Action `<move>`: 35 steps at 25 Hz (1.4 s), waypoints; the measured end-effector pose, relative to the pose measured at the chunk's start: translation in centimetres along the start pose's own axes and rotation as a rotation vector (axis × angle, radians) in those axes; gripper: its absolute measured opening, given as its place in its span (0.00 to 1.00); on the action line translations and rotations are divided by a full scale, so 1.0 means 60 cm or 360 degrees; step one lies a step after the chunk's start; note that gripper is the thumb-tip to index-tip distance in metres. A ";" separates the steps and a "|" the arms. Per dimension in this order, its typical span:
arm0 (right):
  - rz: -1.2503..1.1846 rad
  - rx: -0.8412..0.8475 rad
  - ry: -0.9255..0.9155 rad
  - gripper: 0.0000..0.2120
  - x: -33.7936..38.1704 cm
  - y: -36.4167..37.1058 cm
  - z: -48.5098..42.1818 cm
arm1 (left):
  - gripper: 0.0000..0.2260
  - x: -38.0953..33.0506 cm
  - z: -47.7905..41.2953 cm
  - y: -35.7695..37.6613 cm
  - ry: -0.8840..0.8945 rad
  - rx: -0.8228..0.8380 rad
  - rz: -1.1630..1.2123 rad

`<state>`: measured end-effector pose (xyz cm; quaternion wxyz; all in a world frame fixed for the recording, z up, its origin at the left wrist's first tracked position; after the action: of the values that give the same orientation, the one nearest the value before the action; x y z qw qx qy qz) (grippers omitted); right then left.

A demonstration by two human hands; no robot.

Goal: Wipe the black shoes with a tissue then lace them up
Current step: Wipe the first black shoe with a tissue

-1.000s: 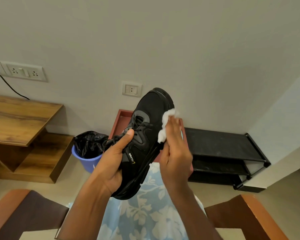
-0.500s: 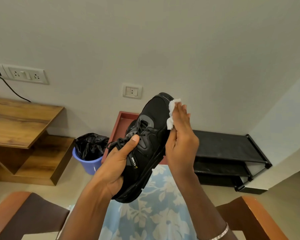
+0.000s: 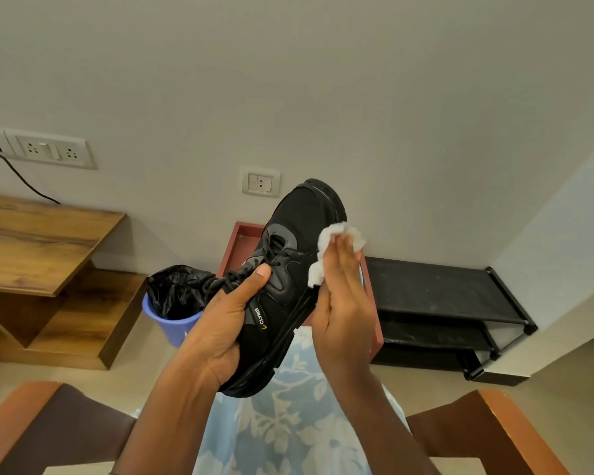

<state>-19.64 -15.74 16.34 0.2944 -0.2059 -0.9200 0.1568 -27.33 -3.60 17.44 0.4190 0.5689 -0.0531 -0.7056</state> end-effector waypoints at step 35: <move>-0.0381 0.0024 0.0073 0.21 -0.007 -0.041 -0.079 | 0.10 -0.004 0.025 0.019 -0.0049 -0.0025 -0.0036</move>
<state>-17.15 -17.24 20.83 0.3334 -0.0959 -0.9298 0.1228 -27.98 -4.74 18.76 0.4147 0.5551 -0.0476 -0.7195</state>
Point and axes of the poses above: each hand's wrist, its own z-axis away from the middle knuckle, its own y-axis out of the palm, x = y × z, the point moved 3 cm from there along -z, towards the middle knuckle, and after that the axes turned 2 degrees about y, right-handed, at the moved point
